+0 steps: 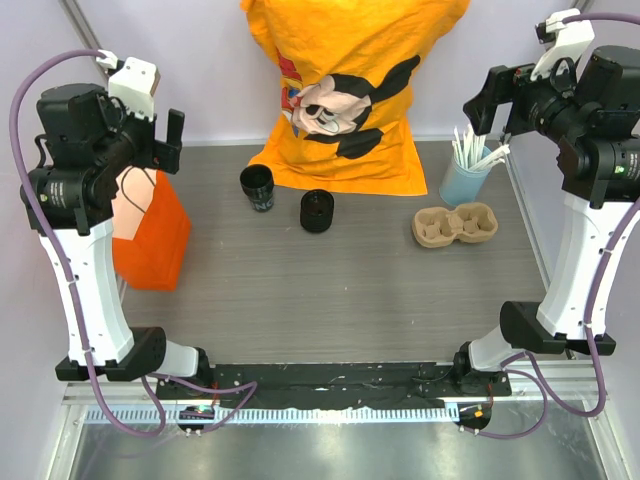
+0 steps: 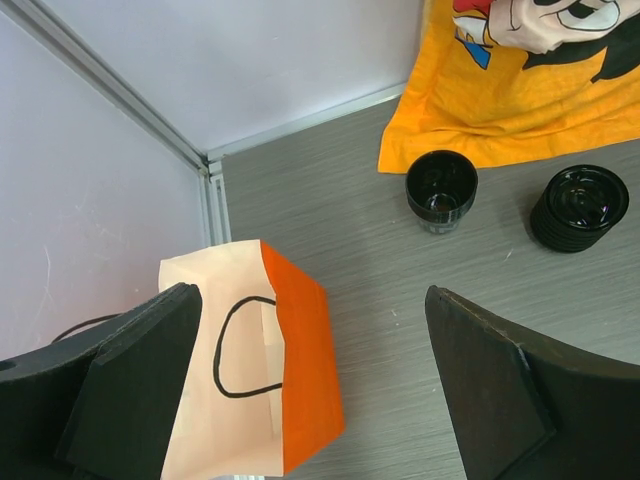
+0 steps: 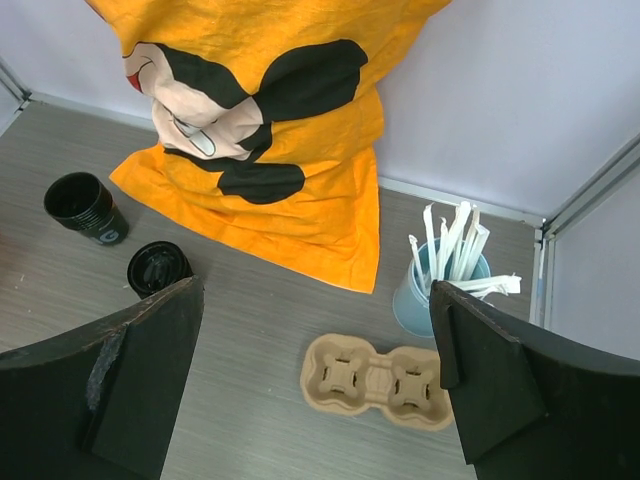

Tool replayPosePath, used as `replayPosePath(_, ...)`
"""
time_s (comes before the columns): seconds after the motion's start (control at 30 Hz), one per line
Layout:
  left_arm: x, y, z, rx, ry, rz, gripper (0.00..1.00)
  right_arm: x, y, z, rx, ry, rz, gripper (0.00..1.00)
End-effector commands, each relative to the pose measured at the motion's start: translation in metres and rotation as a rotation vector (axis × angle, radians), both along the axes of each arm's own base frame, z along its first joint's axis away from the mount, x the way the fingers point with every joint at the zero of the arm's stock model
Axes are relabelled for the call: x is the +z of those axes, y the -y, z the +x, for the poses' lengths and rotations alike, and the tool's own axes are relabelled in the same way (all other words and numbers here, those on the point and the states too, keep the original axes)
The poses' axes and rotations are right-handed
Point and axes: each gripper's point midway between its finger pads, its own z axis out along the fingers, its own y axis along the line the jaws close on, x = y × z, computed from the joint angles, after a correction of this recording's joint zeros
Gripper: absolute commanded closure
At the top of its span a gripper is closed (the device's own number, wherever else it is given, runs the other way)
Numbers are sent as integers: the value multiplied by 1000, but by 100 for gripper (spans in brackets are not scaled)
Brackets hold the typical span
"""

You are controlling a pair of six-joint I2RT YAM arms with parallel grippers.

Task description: Pack the takeout coffee

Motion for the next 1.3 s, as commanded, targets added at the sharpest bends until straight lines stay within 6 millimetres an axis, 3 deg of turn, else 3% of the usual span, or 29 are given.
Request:
replayPosePath(0.0,1,-5,-1,13,8,26,0,9,-3,-2,28,39,-31,0)
replayPosePath(0.07,-7,-12,0,42,-15,53,0,3,-1,2,28,26,-55,0)
replayPosePath(0.13,-22,-34,5,157,-59,107,0,-4,3,7,17,10,-71,0)
replayPosePath(0.27,-40,-59,5,239,-109,151,0,-21,6,15,14,-33,-95,0)
replayPosePath(0.53,-52,-79,5,261,-147,122,0,-46,3,27,45,-99,-105,0)
replayPosePath(0.7,-61,-80,3,247,-176,124,0,-56,-1,31,72,-124,-97,0)
replayPosePath(0.97,-86,-95,17,259,-246,136,0,-69,-7,34,112,-158,-83,0)
replayPosePath(1.17,-95,-99,21,264,-270,108,9,-72,-8,36,113,-168,-79,0)
replayPosePath(1.27,-103,-98,23,238,-285,93,25,-72,-9,35,115,-166,-76,0)
